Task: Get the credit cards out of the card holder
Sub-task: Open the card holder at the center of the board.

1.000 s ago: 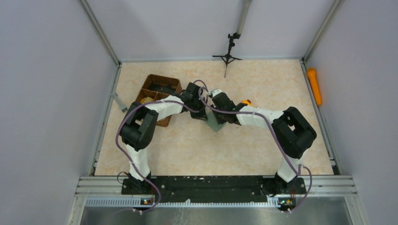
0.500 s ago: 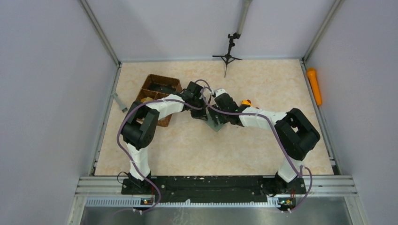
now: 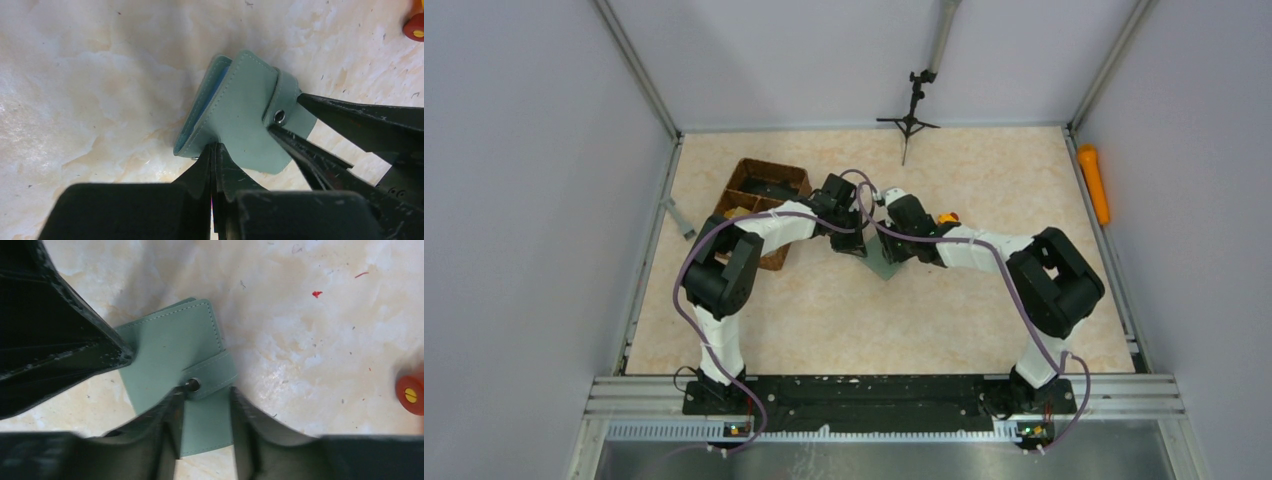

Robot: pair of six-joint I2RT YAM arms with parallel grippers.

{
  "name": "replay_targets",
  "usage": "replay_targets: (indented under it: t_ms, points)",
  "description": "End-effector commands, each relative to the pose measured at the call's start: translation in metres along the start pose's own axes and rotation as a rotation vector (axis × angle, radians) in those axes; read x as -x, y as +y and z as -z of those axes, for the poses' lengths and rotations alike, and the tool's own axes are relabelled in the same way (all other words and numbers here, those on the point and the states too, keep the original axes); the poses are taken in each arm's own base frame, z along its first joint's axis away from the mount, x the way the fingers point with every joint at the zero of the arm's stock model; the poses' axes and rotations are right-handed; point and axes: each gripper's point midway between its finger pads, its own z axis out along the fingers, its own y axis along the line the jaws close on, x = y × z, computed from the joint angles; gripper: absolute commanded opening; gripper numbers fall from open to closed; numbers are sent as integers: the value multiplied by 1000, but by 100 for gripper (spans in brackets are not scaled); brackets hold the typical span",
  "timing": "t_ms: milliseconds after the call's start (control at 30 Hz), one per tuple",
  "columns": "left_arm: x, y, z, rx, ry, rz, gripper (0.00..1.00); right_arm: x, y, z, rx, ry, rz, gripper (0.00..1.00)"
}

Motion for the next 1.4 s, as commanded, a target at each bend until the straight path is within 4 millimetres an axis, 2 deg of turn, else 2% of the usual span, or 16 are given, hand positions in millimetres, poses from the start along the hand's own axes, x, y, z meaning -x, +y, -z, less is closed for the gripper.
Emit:
replay_targets:
  t_ms: [0, 200, 367, 467, 500, 533, 567, 600, 667, 733, 800, 833, 900, 1100, 1233, 1367]
  points:
    - [-12, 12, -13, 38, 51, -10, 0, 17, -8, -1, -50, -36, 1, 29]
    - [-13, 13, -15, 40, 60, -10, 0, 26, -15, 9, -54, -91, -55, 17]
    - [-13, 14, -15, 44, 62, -11, 0, 28, -29, 13, -9, -112, -176, 0]
    - [-13, 14, -16, 43, 66, -12, 0, 27, -28, 14, 39, -104, -200, 0]
    - [-13, 13, -15, 40, 67, -13, 0, 27, -25, 15, 60, -103, -188, 9]
    - [-13, 13, -15, 39, 66, -13, 0, 31, -23, 16, 78, -120, -175, 33]
    - [-13, 12, -15, 37, 65, -15, 0, 32, -21, 17, 90, -132, -169, 53]
    - [-13, 12, -14, 36, 64, -17, 0, 33, -20, 18, 94, -141, -168, 64]
    - [-13, 11, -13, 33, 60, -20, 0, 35, -20, 19, 99, -151, -160, 76]
    - [-13, 11, -13, 31, 60, -21, 0, 32, -19, 11, 101, -121, -157, 80]
    - [-12, 11, -13, 30, 60, -21, 0, 28, -17, 0, 110, -80, -162, 80]
    - [-12, 11, -13, 32, 59, -20, 0, 20, -13, -5, 129, -40, -167, 79]
    - [-12, 12, -12, 41, 55, -20, 0, 17, -2, -9, 193, -19, -178, 77]
    - [-7, 14, -9, 55, 31, -29, 0, 16, 23, -1, 357, -5, -177, 73]
    - [-6, 15, -8, 60, 26, -41, 0, 9, 23, 3, 366, 7, -126, 56]
    - [-2, 23, -7, 101, 10, -41, 0, -3, 22, 6, 346, 45, -108, 54]
